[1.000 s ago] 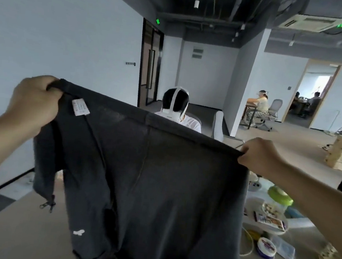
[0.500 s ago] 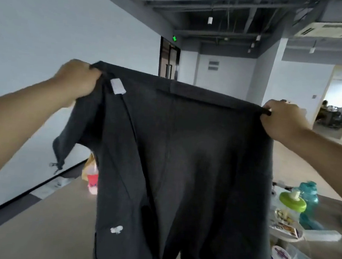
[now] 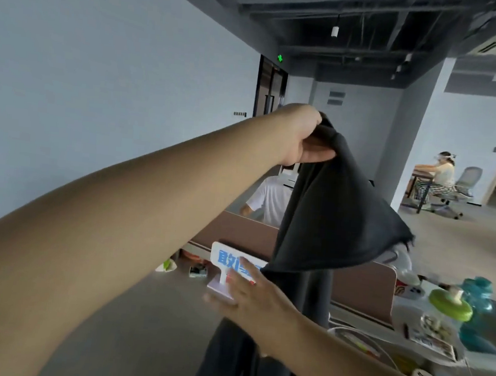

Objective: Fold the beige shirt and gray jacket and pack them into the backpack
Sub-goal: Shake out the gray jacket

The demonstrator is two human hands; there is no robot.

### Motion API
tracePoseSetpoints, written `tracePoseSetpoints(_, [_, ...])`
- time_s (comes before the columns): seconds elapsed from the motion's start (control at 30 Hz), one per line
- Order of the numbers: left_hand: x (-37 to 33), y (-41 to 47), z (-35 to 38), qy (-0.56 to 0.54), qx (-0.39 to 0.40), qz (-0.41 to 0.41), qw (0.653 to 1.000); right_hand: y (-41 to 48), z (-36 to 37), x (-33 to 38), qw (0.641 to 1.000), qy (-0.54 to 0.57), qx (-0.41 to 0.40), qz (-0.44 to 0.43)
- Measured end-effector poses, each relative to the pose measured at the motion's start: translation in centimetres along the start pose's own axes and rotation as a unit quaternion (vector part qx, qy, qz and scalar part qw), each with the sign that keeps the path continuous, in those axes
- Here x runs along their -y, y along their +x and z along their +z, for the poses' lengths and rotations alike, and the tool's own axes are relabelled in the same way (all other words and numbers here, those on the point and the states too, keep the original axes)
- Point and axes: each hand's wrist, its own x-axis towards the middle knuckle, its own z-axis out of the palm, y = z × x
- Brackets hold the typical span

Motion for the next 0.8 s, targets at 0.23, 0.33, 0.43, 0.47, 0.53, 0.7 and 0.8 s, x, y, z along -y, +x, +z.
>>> tracePoseSetpoints(0.23, [2.1,-0.6,-3.4,0.142,0.143,-0.023,0.979,-5.8,0.0,-8.3,0.751,0.568,-0.01,0.338])
tracePoseSetpoints(0.33, [5.0,-0.9,-5.0,0.224,0.147,-0.006,0.964,-8.3,-2.3,-14.8,0.541,0.681,-0.211,0.446])
tracePoseSetpoints(0.43, [7.7,-1.1,-5.4,0.241,0.19,0.017,0.952,-10.8,-5.1,-20.0,0.41,0.71,-0.355,0.449])
tracePoseSetpoints(0.47, [8.6,-1.1,-5.4,0.249,0.196,0.021,0.948,-11.5,-5.8,-21.1,0.384,0.717,-0.382,0.439])
tracePoseSetpoints(0.53, [10.3,-1.2,-4.7,0.279,0.191,0.013,0.941,-12.7,-6.9,-23.0,0.333,0.738,-0.425,0.405])
tracePoseSetpoints(0.7, [13.2,-1.8,-1.6,0.271,0.158,0.037,0.949,-15.5,-8.6,-25.6,0.329,0.735,-0.465,0.37])
tracePoseSetpoints(0.8, [12.8,-0.4,-2.3,0.31,0.032,0.077,0.947,-18.4,-7.6,-26.1,0.361,0.691,-0.451,0.433])
